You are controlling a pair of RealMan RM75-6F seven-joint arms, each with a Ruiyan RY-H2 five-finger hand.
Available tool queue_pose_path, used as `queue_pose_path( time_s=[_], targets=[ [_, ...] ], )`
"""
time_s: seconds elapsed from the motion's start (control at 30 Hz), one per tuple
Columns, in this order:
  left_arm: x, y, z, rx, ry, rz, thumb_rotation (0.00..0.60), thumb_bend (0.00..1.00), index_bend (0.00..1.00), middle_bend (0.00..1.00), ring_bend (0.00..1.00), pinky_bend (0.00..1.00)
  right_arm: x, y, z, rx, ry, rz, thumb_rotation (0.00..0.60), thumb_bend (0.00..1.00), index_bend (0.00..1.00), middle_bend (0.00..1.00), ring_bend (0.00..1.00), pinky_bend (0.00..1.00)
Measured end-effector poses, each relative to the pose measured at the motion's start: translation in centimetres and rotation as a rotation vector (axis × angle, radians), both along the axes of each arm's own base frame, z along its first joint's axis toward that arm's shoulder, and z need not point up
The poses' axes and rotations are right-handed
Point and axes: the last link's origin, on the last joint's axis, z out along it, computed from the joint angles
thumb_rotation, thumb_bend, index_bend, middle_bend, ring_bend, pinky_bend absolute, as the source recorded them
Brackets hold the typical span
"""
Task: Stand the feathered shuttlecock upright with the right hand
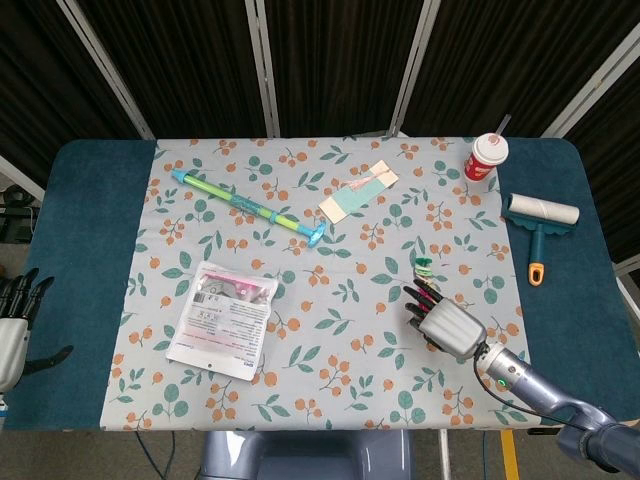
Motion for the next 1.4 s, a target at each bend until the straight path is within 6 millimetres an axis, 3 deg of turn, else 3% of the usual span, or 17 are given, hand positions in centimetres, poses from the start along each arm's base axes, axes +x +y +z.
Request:
queue_pose_path(
  time_s=[0.5, 1.4],
  targets=[
    [0.0, 0.0, 0.0, 0.000, 0.000, 0.000, 0.554, 0.14, 0.09, 0.00, 0.00, 0.00, 0.4, 0.0, 0.3, -0.013, -0.020, 0.009, 0.600, 0.40, 0.60, 0.28, 0.00, 0.00],
    [0.0, 0.0, 0.0, 0.000, 0.002, 0.001, 0.550, 0.14, 0.09, 0.00, 0.00, 0.00, 3.4, -1.0, 3.3, -0.103, -0.110, 0.033, 0.600, 0.40, 0.63, 0.33, 0.06, 0.00]
  ],
)
